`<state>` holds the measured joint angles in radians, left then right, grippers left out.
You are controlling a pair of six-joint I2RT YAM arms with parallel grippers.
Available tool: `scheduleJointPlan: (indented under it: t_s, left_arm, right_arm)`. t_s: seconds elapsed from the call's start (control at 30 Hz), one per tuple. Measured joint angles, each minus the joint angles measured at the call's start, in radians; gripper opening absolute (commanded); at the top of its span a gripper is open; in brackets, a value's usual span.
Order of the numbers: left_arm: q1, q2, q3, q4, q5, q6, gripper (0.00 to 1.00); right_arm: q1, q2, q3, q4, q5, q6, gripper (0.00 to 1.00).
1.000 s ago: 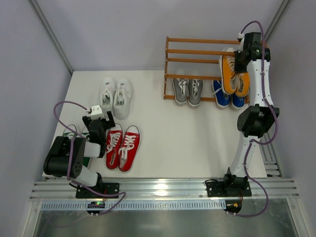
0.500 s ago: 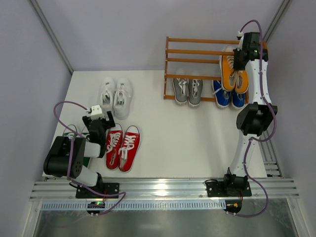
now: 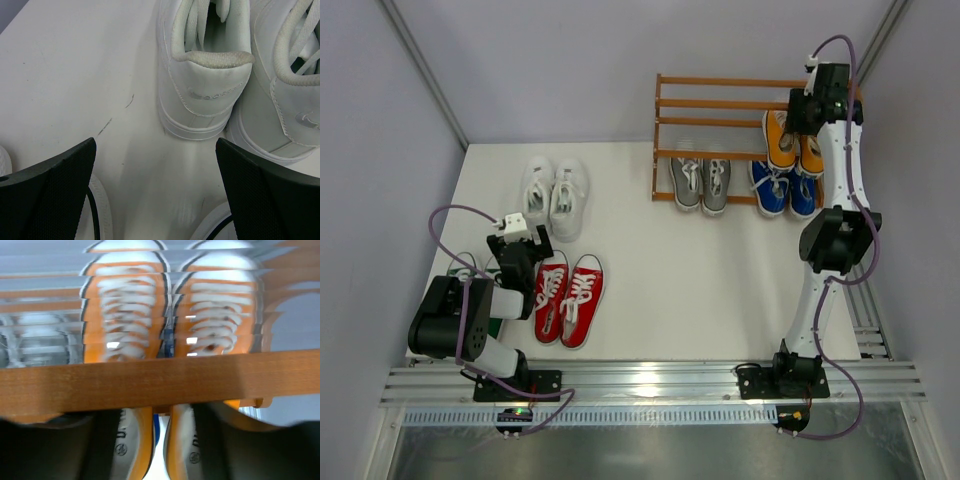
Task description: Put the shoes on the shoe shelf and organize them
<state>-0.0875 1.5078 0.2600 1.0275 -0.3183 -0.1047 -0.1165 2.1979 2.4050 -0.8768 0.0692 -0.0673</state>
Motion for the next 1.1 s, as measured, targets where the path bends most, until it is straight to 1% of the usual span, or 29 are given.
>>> scheduleJointPlan:
  t_s: [0.03,0.07,0.1,0.17,0.2,0.37,0.47,0.57,0.63,0.7,0.77,0.87,1.0,1.1]
  left_arm:
    - [0.0,0.0,0.0,0.0,0.0,0.0,1.0]
    - [0.0,0.0,0.0,0.0,0.0,0.0,1.0]
    - [0.0,0.0,0.0,0.0,0.0,0.0,1.0]
    - [0.0,0.0,0.0,0.0,0.0,0.0,1.0]
    - [0.0,0.0,0.0,0.0,0.0,0.0,1.0]
    - [0.0,0.0,0.0,0.0,0.0,0.0,1.0]
    - [0.0,0.0,0.0,0.0,0.0,0.0,1.0]
    - [0.0,0.0,0.0,0.0,0.0,0.0,1.0]
    - [0.0,0.0,0.0,0.0,0.0,0.0,1.0]
    - [0.0,0.0,0.0,0.0,0.0,0.0,1.0]
    - [0.0,0.0,0.0,0.0,0.0,0.0,1.0]
    - [0.0,0.0,0.0,0.0,0.0,0.0,1.0]
    - [0.0,0.0,0.0,0.0,0.0,0.0,1.0]
    - [0.0,0.0,0.0,0.0,0.0,0.0,1.0]
  right_arm:
    - [-0.002,0.0,0.0,0.014,-0.004,0.0,0.68]
    - [-0.004,-0.001,-0.003,0.033,-0.01,-0.001,0.8]
    - [-0.005,-0.002,-0.008,0.045,-0.014,0.002,0.85]
    - [-0.006,-0.012,-0.035,0.072,-0.021,0.015,0.92]
    - [-0.006,-0.019,-0.051,0.087,-0.024,0.021,0.99]
    - [-0.004,-0.127,-0.223,0.17,-0.046,0.063,1.0]
    - [0.011,-0.26,-0.369,0.192,-0.053,0.083,1.0]
    - [0.069,-0.445,-0.544,0.243,-0.034,0.093,1.0]
    - [0.162,-0.585,-0.661,0.266,0.0,0.093,1.0]
    - [0.298,-0.699,-0.752,0.295,0.009,0.107,1.0]
    - [0.432,-0.762,-0.817,0.331,-0.015,0.141,1.0]
    - [0.566,-0.764,-0.888,0.367,-0.062,0.192,1.0]
    - [0.688,-0.623,-0.935,0.399,-0.156,0.25,1.0]
    - [0.74,-0.525,-0.962,0.402,-0.217,0.282,1.0]
